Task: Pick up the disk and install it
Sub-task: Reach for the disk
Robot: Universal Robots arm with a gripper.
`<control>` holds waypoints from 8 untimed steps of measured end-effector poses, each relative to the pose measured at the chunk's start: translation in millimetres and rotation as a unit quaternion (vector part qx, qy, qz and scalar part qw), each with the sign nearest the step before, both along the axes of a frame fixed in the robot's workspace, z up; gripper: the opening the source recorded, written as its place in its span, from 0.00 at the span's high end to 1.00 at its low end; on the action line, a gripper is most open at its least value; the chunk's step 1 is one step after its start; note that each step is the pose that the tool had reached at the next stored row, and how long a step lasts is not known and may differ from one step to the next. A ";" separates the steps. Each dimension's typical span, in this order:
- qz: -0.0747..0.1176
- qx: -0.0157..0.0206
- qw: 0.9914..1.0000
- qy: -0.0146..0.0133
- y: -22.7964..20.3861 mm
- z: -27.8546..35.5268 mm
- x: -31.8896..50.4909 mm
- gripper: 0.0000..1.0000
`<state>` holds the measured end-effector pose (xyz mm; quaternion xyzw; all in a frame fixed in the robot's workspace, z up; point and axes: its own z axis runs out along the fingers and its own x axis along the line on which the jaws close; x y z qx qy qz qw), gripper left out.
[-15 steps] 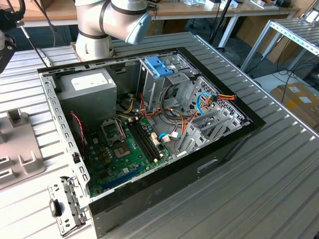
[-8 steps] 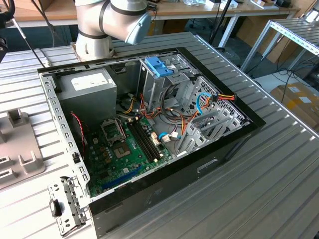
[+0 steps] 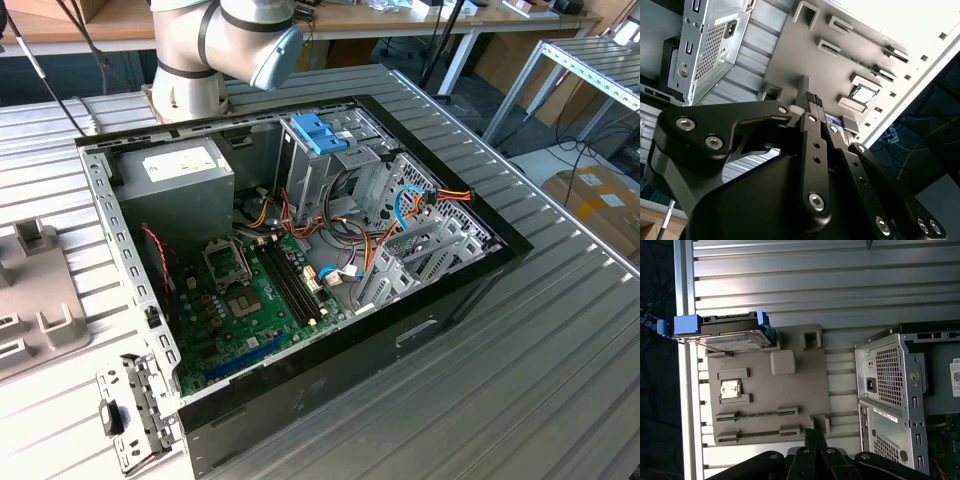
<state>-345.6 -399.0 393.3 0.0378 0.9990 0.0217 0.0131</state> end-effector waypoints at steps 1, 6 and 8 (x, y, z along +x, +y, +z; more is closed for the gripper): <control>0.000 0.000 1.000 0.000 0.0 0.0 -1.0 0.89; 0.000 0.000 1.000 0.000 0.0 0.0 -5.4 0.89; 0.000 0.000 1.000 0.000 0.0 0.0 -8.3 0.89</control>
